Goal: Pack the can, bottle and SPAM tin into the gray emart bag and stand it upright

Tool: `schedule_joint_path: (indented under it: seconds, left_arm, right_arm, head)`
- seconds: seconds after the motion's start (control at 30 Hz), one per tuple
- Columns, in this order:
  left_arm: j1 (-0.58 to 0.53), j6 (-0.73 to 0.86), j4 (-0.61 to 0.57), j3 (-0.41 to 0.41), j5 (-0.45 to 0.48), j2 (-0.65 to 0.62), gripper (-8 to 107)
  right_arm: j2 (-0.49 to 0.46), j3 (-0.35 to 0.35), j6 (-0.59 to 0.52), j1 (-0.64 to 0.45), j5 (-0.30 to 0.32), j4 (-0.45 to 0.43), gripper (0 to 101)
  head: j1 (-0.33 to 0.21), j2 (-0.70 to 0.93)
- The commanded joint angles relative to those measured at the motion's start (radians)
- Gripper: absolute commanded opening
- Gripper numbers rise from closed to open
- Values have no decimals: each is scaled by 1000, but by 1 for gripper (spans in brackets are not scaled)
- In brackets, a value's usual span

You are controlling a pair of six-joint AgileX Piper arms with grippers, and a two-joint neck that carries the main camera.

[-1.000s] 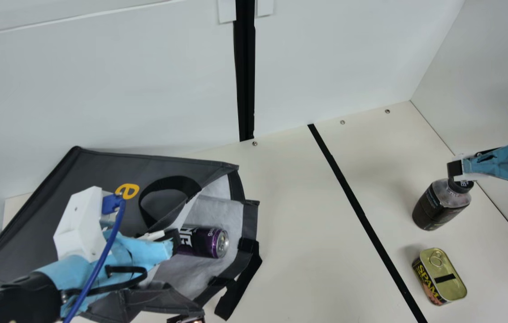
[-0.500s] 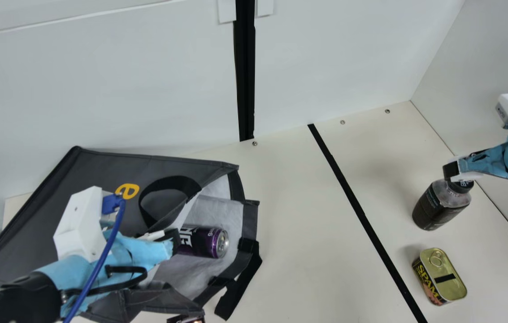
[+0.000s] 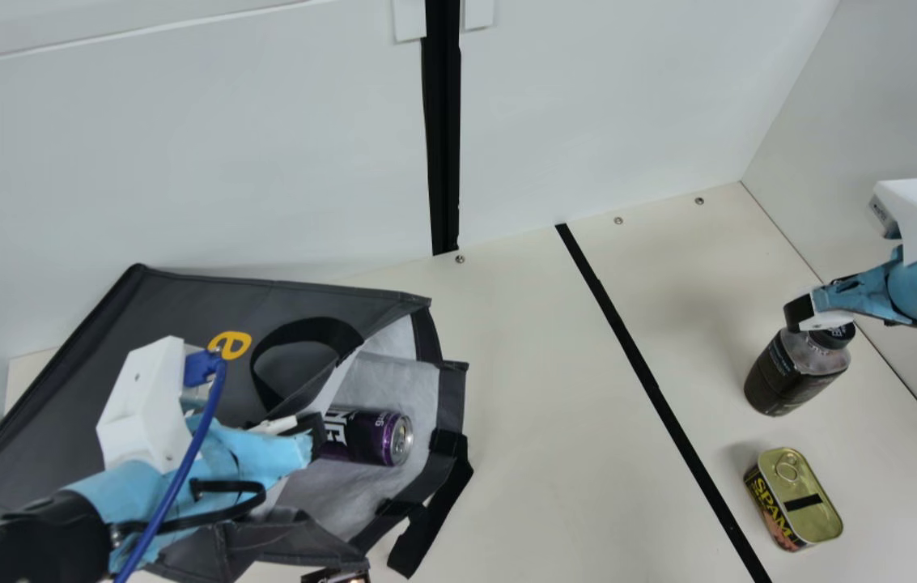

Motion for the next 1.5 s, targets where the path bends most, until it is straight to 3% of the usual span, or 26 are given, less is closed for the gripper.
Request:
schedule_joint_path:
  seconds: [0.0, 0.73, 1.2, 1.47]
  left_arm:
    - [0, 0, 0, 0, 0, 0, -8]
    - [0, 0, 0, 0, 0, 0, -8]
    - [0, 0, 0, 0, 0, 0, -8]
    - [0, 0, 0, 0, 0, 0, -8]
  right_arm:
    - [4, 1, -2, 1, 2, -1, 95]
    - [45, 9, -12, 6, 2, -3, 95]
    - [57, 1, -8, 14, 2, 3, 2]
    - [50, -14, -21, 23, 2, 14, 0]
  head:
    - [-23, -2]
    - [-23, -2]
    - [-23, -2]
    - [-23, -2]
